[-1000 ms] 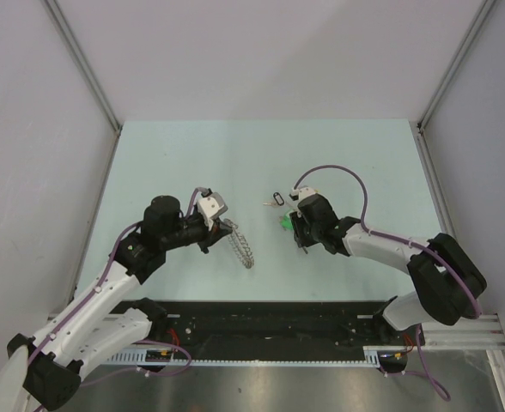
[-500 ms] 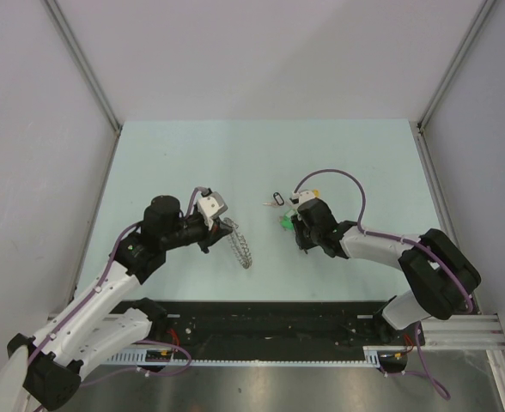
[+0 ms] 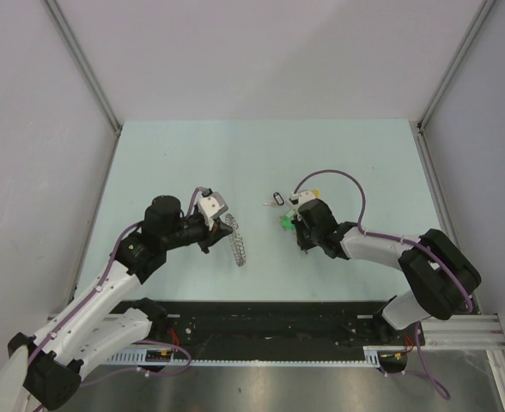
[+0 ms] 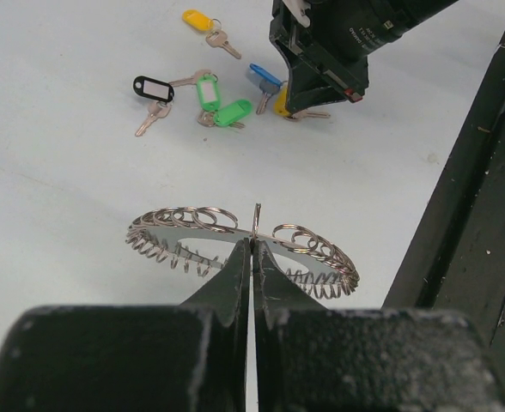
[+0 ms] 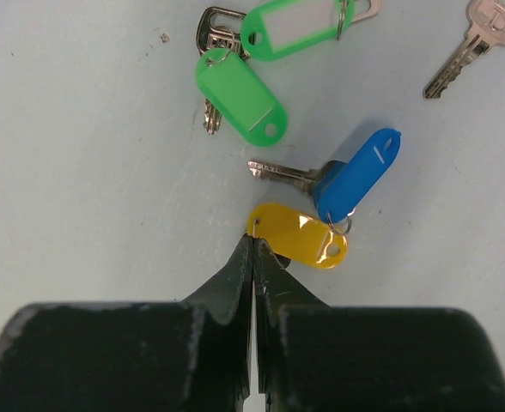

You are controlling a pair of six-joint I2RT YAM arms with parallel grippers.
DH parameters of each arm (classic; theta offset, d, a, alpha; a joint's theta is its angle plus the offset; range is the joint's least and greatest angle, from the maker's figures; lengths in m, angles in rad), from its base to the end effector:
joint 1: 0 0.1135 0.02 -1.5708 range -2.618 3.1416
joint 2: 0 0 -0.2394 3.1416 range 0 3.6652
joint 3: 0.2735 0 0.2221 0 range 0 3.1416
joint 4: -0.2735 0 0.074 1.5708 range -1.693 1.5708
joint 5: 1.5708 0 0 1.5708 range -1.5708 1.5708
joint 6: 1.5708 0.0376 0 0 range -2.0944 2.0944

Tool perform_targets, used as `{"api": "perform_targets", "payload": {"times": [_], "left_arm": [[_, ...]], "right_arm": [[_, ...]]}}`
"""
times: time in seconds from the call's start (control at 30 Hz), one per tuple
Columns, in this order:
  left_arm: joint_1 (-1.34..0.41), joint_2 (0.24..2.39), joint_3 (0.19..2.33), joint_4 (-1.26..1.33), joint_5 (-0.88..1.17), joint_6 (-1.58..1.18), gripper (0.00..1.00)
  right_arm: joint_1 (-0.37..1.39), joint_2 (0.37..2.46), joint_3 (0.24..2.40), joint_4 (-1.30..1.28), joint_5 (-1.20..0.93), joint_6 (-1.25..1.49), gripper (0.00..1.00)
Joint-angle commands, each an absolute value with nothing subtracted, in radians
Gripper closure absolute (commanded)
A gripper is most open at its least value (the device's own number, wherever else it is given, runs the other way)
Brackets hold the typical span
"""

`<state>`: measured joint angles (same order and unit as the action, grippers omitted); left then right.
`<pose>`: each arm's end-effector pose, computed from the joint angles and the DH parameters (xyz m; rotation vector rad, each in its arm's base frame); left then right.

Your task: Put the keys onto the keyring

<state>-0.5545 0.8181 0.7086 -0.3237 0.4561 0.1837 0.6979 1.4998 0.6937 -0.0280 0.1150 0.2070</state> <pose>0.1386 -0.1053 0.2793 0.9992 1.7599 -0.6926 0.2090 0.1697 0.1570 -0.5351 2.3570 0.2826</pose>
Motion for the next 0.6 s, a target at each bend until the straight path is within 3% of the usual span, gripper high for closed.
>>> {"api": "perform_targets", "payload": {"times": [0.0,0.27,0.57], "left_arm": [[-0.560,0.815,0.713,-0.279,0.492,0.175,1.00],[-0.560,0.802,0.713,-0.282,0.482,0.175,1.00],[-0.560,0.790,0.712,-0.284,0.465,0.181,1.00]], "right_arm": [[0.695,1.448,0.722,-0.121,0.107,0.181,1.00],[0.703,1.447,0.862,-0.438,0.000,0.167,1.00],[0.742,1.561,0.989,-0.607,-0.071,0.066,1.00]]}}
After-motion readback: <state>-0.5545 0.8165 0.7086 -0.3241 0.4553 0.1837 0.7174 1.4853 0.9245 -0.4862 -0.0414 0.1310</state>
